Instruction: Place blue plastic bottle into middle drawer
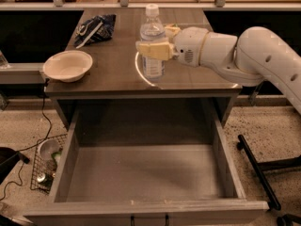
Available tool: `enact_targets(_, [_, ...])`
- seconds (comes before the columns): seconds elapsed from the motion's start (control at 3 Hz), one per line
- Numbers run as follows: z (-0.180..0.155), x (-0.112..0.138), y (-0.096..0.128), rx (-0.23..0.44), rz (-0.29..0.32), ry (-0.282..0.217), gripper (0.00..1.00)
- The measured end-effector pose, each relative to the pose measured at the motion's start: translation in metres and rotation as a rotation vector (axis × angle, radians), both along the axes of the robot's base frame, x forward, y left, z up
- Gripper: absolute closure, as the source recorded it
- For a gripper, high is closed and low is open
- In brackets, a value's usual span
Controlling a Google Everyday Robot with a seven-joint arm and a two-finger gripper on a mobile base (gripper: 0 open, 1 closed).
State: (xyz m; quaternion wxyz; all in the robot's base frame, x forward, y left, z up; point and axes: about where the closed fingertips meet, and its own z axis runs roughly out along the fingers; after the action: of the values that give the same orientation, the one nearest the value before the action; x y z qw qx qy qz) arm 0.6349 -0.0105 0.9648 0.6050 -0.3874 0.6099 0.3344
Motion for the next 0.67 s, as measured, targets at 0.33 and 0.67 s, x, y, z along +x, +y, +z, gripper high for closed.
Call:
enact_targets(0.33, [-0.009, 0.037, 0.007, 0.051, -0.032, 0.022, 1.00])
enact_targets(0.67, [-0.016, 0.058, 0.004, 0.083, -0.060, 0.036, 1.00])
